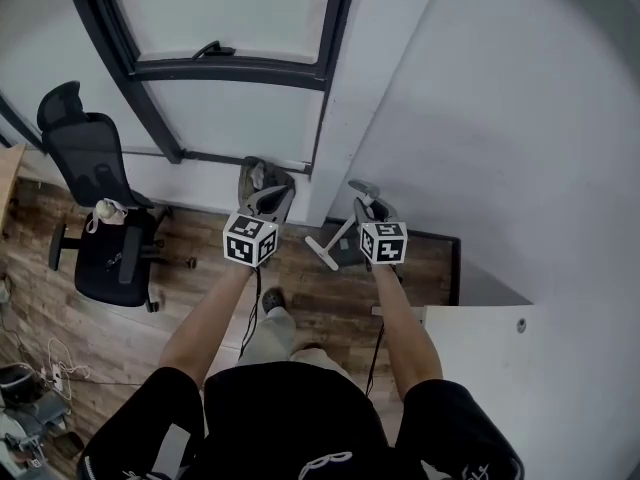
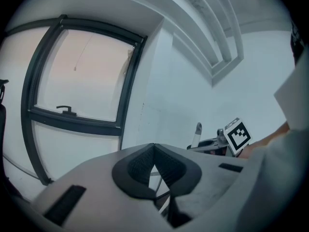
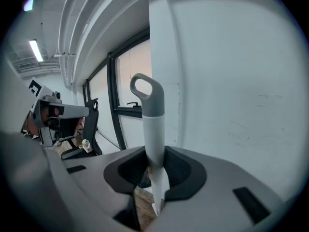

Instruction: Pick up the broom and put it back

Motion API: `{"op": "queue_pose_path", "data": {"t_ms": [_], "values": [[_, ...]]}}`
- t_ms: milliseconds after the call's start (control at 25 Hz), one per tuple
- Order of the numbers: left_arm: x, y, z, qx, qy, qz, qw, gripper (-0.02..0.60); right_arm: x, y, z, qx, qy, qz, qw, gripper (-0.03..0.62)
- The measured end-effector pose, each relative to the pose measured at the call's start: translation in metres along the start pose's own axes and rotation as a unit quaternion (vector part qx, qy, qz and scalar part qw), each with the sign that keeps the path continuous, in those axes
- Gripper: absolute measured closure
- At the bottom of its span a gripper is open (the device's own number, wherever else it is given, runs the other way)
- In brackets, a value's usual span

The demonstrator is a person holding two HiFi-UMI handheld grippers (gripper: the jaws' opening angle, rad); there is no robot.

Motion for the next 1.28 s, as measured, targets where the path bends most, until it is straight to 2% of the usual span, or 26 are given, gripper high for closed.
{"op": "queue_pose_path", "data": {"t_ms": [320,760,1280], "values": [[-0.005,-0.059,-0.016,0.028,-0.01,0.014,0.9995,0.565,-0.01,0.0,-0.065,0.008,-0.019,-0.024,0.999,0.479],[-0.004,-0.123,-0.034,0.073,-0.011,0.03,0.9968,0.565,-0.018,-0.004,-0.143,0.047,-0.036,-0.009,0.998,0.479],[-0.004,-0.179,-0.044,0.109,-0.021,0.042,0.9929,0.565,-0.034,0.003,-0.227,0.044,-0.064,-0.015,0.997,0.479]]}}
Point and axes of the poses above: the fingertips, and each gripper's own axes: z forward along the fingers, y to its left, x out of its underside, the point moved 3 cm from there along -z, backward along the fingers, and after that the axes turned 9 degrees about -z, right-handed, at the moved point
